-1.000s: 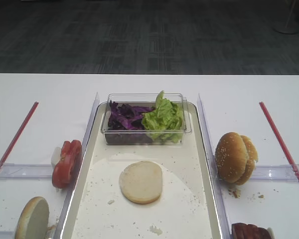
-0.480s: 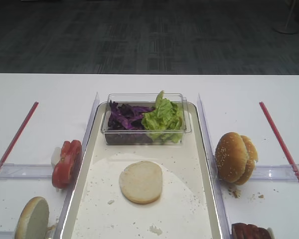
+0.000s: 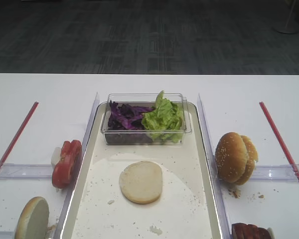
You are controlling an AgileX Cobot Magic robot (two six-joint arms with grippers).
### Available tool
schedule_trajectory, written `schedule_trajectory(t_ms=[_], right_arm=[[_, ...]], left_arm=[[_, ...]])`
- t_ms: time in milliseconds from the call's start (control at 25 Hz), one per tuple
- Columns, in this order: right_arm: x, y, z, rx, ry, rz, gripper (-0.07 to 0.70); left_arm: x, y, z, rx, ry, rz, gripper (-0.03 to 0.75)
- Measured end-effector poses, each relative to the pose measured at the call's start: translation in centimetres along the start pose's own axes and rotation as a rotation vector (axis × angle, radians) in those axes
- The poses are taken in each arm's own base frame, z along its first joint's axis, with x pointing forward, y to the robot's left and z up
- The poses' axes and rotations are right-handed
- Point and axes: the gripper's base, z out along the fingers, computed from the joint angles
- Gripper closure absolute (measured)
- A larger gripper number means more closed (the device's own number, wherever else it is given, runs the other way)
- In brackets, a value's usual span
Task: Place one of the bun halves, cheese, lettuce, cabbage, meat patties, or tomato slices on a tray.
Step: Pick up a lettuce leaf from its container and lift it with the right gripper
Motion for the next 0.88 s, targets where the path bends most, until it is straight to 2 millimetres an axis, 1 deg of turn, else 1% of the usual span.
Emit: schedule_trajectory(t_ms=[160,280,440,560,720,840,880], right_arm=[[-1.1,-0.1,1.8,0.002,0.132,0.011,0.058],[-1.5,-0.2,2.8,0.004,0.193,0.017,0.058],[-1.7,-0.2,3.2,0.004,0.218,0.021,0.058],[-2.3,-0.2,2.9,0.002,0.200,0.021,0.058],[-4.6,0.0,2.3,0.000,0.181,0.023,0.058],[-7.3,0.0,2.6,-0.001,0.204,0.026,0.058],[-8.4,0.0,2.9,-0.001,0.209,0.027,0.058]], left_arm=[[0.0,0.0,0.0,0.000,0.000,0.000,0.150],[0.0,0.0,0.0,0.000,0.000,0.000,0.150],[0.0,0.0,0.0,0.000,0.000,0.000,0.150],[0.0,0.0,0.0,0.000,0.000,0.000,0.150],[0.0,0.0,0.0,0.000,0.000,0.000,0.150],[0.0,0.0,0.0,0.000,0.000,0.000,0.151],[0.0,0.0,0.0,0.000,0.000,0.000,0.151]])
